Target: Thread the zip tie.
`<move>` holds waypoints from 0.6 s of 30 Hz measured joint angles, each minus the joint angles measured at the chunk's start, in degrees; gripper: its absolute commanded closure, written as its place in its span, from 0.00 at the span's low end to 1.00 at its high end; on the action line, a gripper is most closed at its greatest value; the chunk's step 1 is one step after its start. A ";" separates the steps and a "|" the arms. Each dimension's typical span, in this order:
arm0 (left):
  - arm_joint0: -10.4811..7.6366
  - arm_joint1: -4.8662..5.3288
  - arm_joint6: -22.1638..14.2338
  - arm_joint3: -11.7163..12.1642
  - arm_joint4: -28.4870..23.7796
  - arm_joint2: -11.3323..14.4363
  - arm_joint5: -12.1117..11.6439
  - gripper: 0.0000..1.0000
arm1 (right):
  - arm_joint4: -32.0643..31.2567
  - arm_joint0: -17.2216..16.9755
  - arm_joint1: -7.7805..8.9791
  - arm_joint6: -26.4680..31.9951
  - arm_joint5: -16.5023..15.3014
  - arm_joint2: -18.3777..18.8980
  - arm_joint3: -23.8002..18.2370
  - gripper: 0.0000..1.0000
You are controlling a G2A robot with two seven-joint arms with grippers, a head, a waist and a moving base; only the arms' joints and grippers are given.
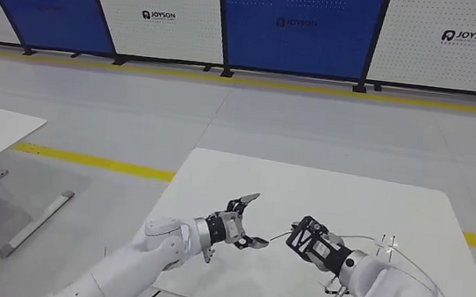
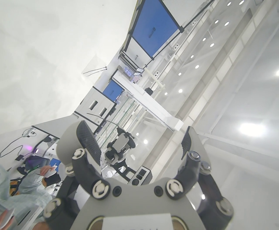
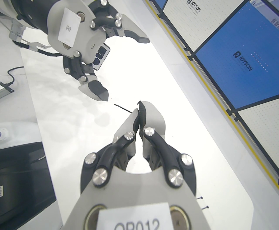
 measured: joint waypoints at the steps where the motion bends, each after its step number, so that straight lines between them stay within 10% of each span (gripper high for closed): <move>1: -0.25 -0.11 0.99 -0.05 -0.11 0.45 0.40 0.00 | 0.00 0.00 0.00 0.00 0.00 0.00 0.00 1.00; 18: -2.15 -1.49 6.68 0.01 -3.86 3.03 0.53 0.00 | -2.16 -0.43 -0.06 -0.11 0.05 -0.48 -0.68 1.00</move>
